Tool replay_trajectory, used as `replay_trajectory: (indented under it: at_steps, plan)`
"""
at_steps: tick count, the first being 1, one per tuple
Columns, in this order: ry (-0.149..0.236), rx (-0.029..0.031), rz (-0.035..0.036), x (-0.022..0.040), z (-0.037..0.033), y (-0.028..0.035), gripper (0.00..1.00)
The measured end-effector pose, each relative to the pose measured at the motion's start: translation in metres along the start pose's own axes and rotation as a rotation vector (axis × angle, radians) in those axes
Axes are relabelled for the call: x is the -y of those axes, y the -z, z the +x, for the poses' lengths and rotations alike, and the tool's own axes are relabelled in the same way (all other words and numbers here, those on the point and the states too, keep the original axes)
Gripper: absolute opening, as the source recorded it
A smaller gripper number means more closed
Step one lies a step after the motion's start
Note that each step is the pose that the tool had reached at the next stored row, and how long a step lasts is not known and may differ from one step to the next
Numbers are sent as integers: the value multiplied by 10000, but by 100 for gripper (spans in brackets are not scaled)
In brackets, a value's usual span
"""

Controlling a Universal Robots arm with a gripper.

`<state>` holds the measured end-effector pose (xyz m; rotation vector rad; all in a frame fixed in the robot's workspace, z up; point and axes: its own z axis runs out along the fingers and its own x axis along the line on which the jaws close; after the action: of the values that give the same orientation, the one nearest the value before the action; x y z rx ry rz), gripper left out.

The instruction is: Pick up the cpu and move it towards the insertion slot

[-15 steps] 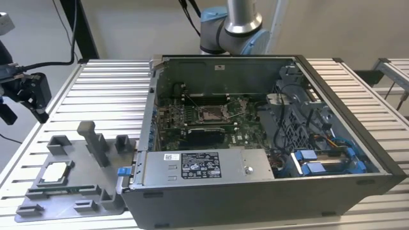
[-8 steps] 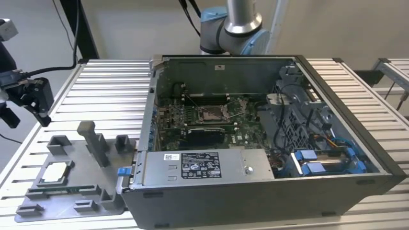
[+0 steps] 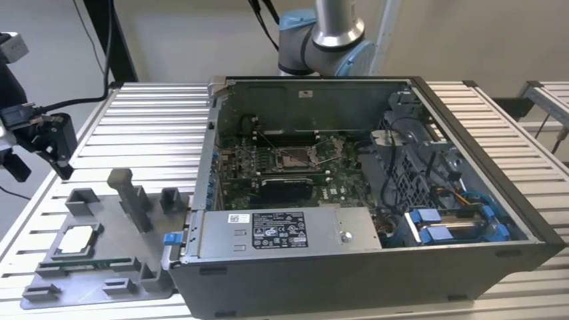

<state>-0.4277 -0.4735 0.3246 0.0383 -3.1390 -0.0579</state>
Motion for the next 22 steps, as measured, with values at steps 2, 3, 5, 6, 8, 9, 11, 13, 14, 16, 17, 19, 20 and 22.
replay_trajectory:
  at_steps: [2, 3, 5, 6, 8, 9, 11, 13, 14, 16, 17, 19, 20, 22]
  plan:
    - [2, 0, 0, 1, -1, -15, 0]
    - [2, 0, -1, 1, -1, -23, 0]
    - [2, 0, 0, 2, -1, -38, 0]
    - [2, 0, -1, 2, -1, -47, 0]
    - [2, -1, 0, 3, -1, -63, 0]
    - [0, 0, 0, 3, 0, -73, 0]
    - [0, 0, 0, 3, 0, -94, 0]
    - [0, -1, -1, 4, 0, -125, 0]
    - [1, 0, -1, 5, 1, -141, 0]
    - [2, 1, 0, 7, 6, -175, 0]
    - [1, 1, 0, 7, 11, -191, 0]
    - [1, 0, 0, 8, 22, -223, 0]
    - [1, 0, 0, 9, 24, -237, 0]
    - [-14, 0, 0, 9, 26, -266, 0]
